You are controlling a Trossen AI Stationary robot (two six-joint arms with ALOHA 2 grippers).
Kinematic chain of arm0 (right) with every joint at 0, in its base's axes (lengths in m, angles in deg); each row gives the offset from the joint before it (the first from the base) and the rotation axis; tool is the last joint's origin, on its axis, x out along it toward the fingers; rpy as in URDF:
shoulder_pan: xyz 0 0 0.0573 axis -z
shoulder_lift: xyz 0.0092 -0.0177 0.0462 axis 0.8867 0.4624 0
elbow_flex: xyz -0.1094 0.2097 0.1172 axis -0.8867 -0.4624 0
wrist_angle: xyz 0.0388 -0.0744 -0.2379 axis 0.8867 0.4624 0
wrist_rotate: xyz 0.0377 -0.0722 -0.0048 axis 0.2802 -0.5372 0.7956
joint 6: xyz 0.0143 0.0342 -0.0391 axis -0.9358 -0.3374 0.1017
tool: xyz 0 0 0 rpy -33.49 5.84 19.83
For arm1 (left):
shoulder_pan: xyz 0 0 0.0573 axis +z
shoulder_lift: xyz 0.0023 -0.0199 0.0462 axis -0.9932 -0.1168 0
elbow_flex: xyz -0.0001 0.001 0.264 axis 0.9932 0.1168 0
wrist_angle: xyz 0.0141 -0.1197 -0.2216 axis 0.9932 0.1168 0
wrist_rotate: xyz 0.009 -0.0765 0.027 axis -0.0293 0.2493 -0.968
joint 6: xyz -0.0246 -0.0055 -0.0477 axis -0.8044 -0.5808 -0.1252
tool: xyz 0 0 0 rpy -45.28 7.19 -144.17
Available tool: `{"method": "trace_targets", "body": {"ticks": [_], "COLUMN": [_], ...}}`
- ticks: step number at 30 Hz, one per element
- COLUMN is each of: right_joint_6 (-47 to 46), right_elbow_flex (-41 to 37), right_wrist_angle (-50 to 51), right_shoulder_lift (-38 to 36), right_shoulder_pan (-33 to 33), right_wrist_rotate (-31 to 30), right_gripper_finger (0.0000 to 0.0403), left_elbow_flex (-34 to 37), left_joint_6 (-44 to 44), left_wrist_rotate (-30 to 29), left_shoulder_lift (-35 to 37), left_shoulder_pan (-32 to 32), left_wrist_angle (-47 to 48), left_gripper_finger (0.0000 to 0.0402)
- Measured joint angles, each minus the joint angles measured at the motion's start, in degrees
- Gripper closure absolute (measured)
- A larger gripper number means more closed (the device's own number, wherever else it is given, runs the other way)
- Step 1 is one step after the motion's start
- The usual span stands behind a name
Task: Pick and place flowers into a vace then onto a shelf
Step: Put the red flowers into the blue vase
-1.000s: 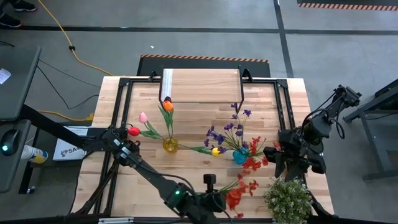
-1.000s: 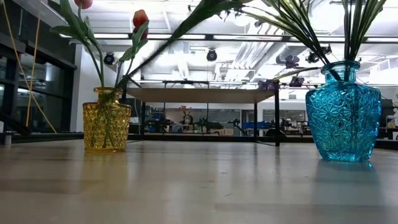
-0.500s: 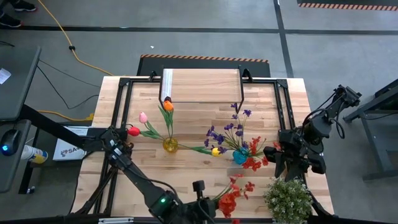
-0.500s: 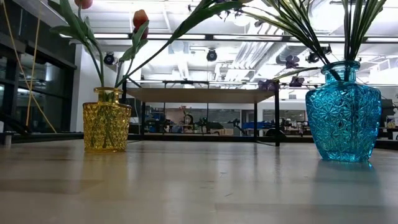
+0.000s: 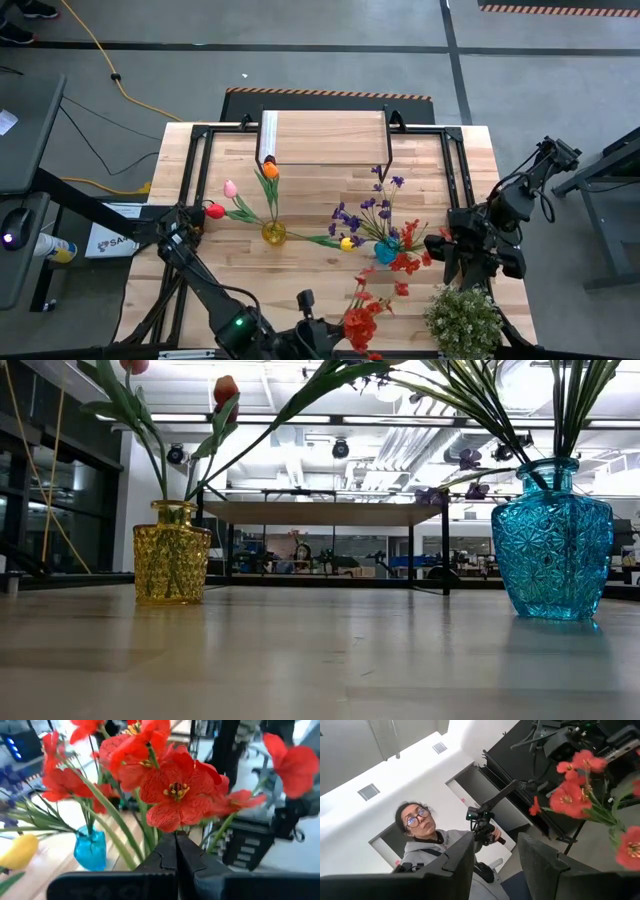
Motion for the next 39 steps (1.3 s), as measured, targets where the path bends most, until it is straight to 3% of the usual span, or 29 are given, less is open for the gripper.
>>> {"method": "trace_targets", "body": {"ticks": [9,16,20,23,29,35,39], "right_joint_6": [0.9,2.3,4.0,5.4,11.5,20.7,25.5], "right_elbow_flex": [0.0,0.0,0.0,0.0,0.0,0.0,0.0], "right_wrist_angle": [-1.4,-1.7,-3.4,-5.9,-8.8,-8.7,-8.6], "right_shoulder_lift": [0.0,0.0,0.0,-0.1,-2.6,-7.4,-10.4], "right_shoulder_pan": [0.0,0.0,0.2,0.5,0.5,0.5,0.5], "right_wrist_rotate": [0.3,0.5,0.4,0.4,-0.3,-4.2,-8.2], "right_gripper_finger": [0.0261,0.0261,0.0261,0.0261,0.0261,0.0261,0.0261], "left_elbow_flex": [0.0,0.0,0.0,0.0,0.0,0.1,0.1], "left_joint_6": [13.4,41.4,55.8,59.7,60.3,60.4,59.4], "left_wrist_rotate": [-7.9,-13.6,-5.9,1.4,7.0,15.1,16.5], "left_shoulder_lift": [1.9,2.3,2.4,2.4,2.4,1.6,0.8], "left_shoulder_pan": [-1.5,-2.1,-0.6,1.6,5.7,9.7,11.7], "left_wrist_angle": [-12.3,-37.0,-50.3,-53.4,-53.2,-54.0,-54.6], "left_gripper_finger": [0.0379,0.0379,0.0379,0.0379,0.0379,0.0379,0.0379]}}
